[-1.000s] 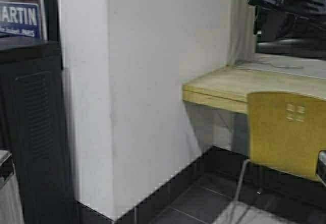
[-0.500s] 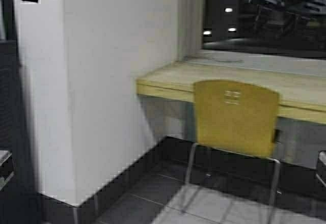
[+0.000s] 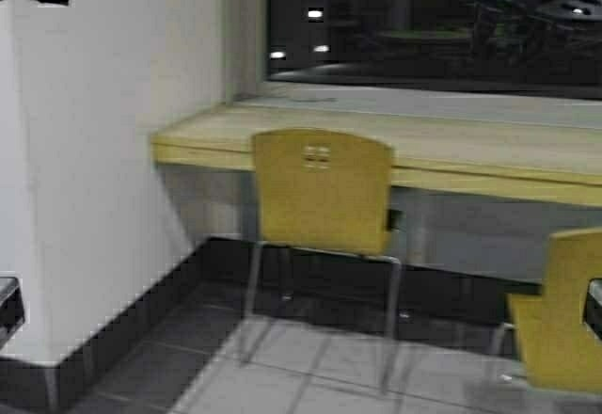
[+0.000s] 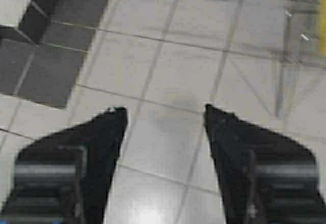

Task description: Push the chairs under the table

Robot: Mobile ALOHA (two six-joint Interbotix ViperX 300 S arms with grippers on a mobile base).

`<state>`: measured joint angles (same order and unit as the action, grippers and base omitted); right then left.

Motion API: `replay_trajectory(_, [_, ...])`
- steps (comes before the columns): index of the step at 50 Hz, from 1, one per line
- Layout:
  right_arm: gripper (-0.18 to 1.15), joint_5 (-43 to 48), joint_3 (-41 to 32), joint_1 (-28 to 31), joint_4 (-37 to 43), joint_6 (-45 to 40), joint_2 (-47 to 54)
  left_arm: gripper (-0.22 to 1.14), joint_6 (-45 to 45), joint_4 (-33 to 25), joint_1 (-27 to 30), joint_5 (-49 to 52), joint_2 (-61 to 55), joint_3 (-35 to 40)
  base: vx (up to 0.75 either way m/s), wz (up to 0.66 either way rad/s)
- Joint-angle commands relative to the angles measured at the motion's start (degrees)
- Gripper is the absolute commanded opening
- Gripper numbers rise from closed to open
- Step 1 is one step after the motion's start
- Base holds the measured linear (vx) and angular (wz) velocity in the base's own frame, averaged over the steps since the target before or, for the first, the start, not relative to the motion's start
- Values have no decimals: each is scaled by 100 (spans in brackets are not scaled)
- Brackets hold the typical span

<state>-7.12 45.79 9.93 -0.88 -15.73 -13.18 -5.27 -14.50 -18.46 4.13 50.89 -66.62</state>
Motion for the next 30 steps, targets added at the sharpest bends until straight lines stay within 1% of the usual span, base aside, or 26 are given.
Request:
replay_trajectory(1, [85, 0, -114, 35, 9, 0, -79, 81, 9, -9, -9, -35, -9, 62, -24, -37])
replay_trajectory(15, [85, -18, -123, 44, 9, -9, 114, 81, 18, -53, -9, 123, 158, 26, -22, -51])
replay_trajectory(30, [85, -18, -105, 35, 123, -18, 114, 81, 18, -53, -9, 88, 44, 18, -19, -49])
